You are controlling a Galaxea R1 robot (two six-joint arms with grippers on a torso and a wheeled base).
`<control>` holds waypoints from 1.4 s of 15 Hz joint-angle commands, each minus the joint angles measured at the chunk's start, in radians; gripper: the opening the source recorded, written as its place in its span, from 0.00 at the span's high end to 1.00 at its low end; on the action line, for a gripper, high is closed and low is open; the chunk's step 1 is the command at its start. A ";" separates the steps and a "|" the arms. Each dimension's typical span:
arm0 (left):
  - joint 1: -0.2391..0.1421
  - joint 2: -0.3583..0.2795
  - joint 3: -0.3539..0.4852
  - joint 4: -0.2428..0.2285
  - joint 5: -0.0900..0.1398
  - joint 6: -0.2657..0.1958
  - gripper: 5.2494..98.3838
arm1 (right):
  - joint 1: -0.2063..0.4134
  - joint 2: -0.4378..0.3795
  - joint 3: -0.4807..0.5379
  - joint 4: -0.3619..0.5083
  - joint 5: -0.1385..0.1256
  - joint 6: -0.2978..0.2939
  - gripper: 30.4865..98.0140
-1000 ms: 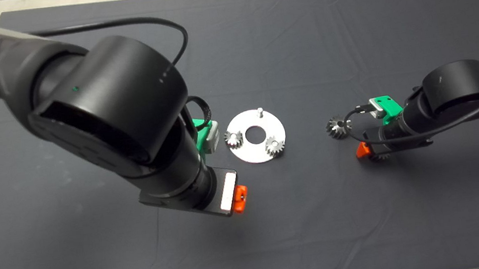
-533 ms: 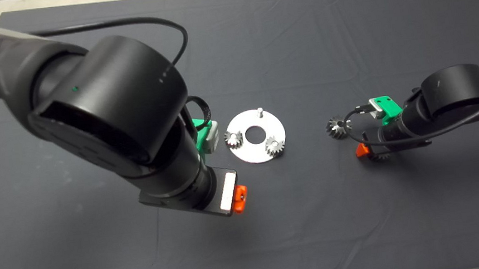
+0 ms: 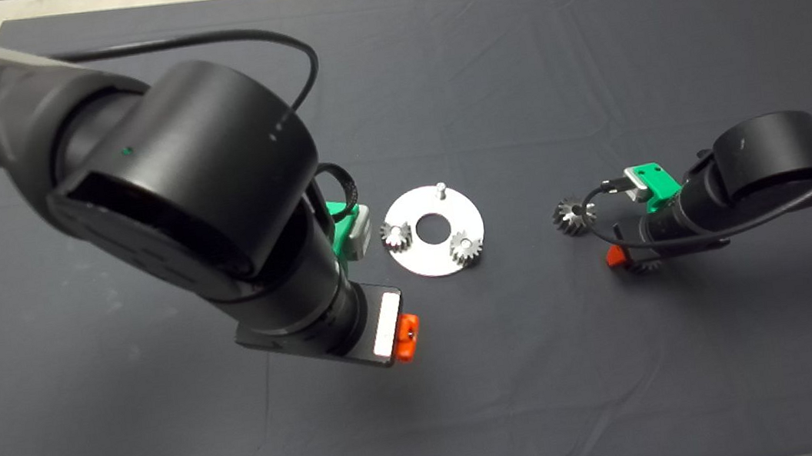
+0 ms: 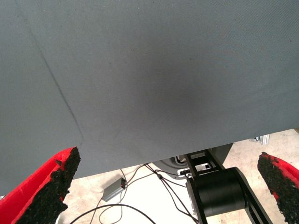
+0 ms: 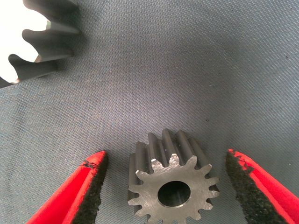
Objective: Remove an incorrectly installed larger gear and replace it with the correct smaller gear
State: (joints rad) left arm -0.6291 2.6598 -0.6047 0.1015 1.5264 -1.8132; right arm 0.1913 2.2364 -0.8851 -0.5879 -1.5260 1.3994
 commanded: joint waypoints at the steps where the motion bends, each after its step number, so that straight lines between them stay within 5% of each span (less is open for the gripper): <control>1: -0.012 0.003 -0.007 0.003 0.062 0.003 0.01 | 0.013 0.003 0.000 -0.032 -0.102 -0.002 0.48; 7: -0.014 0.004 -0.022 0.003 0.061 0.003 0.01 | 0.013 0.026 -0.014 -0.026 -0.102 -0.002 0.68; 14: -0.014 0.005 -0.019 0.000 0.061 0.003 0.01 | 0.024 0.026 0.001 -0.025 -0.102 0.003 0.79; 21: -0.014 0.012 -0.033 0.001 0.060 0.003 0.01 | 0.149 0.023 0.049 0.132 -0.103 0.015 0.84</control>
State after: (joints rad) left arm -0.6296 2.6598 -0.6287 0.1015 1.5264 -1.8118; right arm 0.2598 2.2611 -0.8683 -0.5472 -1.5294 1.4051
